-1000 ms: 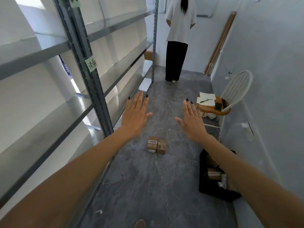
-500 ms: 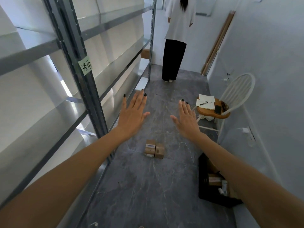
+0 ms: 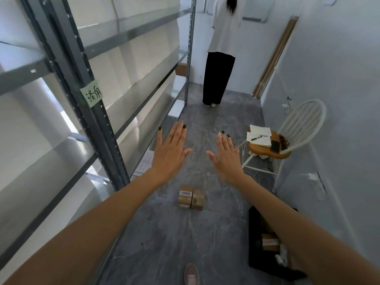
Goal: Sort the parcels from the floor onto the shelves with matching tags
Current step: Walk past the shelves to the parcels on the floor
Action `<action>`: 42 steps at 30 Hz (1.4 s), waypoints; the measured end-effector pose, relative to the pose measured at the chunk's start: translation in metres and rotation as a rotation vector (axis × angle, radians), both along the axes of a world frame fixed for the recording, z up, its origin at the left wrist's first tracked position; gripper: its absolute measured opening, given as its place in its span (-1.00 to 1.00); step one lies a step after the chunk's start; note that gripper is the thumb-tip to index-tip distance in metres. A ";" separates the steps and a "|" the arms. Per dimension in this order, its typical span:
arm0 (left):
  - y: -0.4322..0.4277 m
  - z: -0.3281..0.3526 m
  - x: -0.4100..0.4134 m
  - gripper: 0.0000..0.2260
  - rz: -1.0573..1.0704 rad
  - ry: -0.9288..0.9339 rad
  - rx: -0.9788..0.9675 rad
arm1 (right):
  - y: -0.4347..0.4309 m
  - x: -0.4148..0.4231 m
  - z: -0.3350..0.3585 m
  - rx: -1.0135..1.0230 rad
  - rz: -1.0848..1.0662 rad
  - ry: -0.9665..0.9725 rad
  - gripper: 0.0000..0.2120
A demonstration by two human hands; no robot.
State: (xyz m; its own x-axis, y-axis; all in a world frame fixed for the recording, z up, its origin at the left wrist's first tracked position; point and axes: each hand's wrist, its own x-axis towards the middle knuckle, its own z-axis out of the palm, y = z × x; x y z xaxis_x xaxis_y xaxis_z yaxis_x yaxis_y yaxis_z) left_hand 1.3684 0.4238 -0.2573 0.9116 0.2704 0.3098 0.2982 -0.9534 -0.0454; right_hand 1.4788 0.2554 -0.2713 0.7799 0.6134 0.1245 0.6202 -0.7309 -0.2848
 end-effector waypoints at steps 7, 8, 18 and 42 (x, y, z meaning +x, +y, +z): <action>0.017 0.001 0.081 -0.37 0.011 0.053 0.075 | 0.005 0.080 0.006 -0.021 0.011 -0.006 -0.28; 0.017 -0.001 0.089 -0.37 0.008 0.057 0.081 | 0.007 0.089 0.007 -0.024 0.013 -0.009 -0.28; 0.046 -0.016 0.137 -0.36 0.043 0.088 0.020 | 0.050 0.137 -0.004 -0.036 0.041 0.031 -0.28; 0.110 -0.067 0.230 -0.43 -0.065 0.222 -0.117 | 0.112 0.197 -0.085 -0.071 -0.101 0.284 -0.32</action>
State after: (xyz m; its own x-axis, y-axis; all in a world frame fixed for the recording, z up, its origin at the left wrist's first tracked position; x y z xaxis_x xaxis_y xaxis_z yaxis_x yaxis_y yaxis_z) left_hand 1.5989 0.5337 -0.3245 0.9704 0.2310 0.0706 0.2310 -0.9729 0.0091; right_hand 1.6760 0.3678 -0.3565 0.8350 0.5302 -0.1476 0.4460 -0.8090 -0.3828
